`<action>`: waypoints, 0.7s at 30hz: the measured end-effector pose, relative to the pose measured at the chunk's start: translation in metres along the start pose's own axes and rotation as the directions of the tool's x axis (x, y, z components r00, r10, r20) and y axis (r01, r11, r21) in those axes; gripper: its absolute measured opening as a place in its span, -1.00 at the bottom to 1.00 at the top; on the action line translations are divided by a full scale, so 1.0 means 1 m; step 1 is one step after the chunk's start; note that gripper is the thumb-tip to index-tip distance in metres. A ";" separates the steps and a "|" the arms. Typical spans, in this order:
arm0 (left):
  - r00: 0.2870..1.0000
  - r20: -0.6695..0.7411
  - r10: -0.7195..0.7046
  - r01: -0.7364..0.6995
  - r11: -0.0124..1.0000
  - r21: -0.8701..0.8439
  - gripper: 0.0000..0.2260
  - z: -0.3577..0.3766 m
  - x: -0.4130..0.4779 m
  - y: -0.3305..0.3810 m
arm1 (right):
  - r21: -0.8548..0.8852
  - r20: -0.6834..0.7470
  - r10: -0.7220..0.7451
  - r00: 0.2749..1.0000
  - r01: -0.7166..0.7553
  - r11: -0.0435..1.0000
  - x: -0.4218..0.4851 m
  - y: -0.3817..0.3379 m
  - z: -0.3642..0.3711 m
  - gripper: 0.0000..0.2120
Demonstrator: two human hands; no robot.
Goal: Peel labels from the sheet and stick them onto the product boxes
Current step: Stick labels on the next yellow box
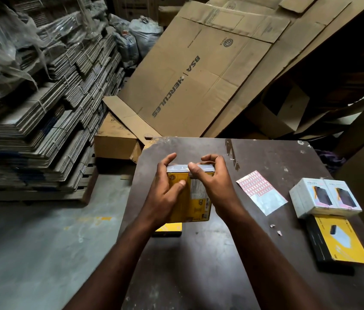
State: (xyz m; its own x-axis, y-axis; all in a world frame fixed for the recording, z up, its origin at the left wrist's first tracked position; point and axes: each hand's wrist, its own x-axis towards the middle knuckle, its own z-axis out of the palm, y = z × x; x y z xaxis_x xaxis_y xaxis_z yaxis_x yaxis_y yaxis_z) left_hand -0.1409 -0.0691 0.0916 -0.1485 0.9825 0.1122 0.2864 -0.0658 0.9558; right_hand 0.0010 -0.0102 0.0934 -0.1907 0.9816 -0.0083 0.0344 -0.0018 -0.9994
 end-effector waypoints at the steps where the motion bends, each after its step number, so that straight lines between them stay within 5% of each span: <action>1: 1.000 -0.001 -0.002 0.002 1.000 -0.012 -0.48 0.002 -0.003 0.000 | 0.013 -0.018 0.028 0.999 -0.028 1.000 -0.001 0.001 0.001 -0.64; 10: 0.945 -0.273 -0.181 0.137 0.976 -0.172 -0.63 0.024 -0.010 -0.015 | 0.145 -0.075 0.161 0.984 -0.149 0.978 -0.011 0.013 0.016 -0.91; 16: 0.969 -0.076 -0.237 0.212 0.945 -0.251 -0.66 0.009 -0.002 -0.018 | 0.059 0.129 0.088 0.988 -0.096 0.994 -0.016 0.014 0.000 -0.49; 21: 0.972 0.085 -0.220 0.234 0.941 -0.245 -0.58 0.007 0.001 -0.023 | 0.001 0.069 0.097 0.993 -0.097 0.995 -0.015 0.023 -0.009 -0.52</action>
State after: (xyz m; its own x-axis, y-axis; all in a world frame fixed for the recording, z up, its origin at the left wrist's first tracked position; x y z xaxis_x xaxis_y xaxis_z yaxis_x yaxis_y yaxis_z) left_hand -0.1407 -0.0654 0.0680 -0.1270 0.9841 -0.1244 0.0030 0.1258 0.9920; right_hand 0.0137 -0.0231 0.0713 -0.2539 0.9612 -0.1077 0.0521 -0.0976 -0.9939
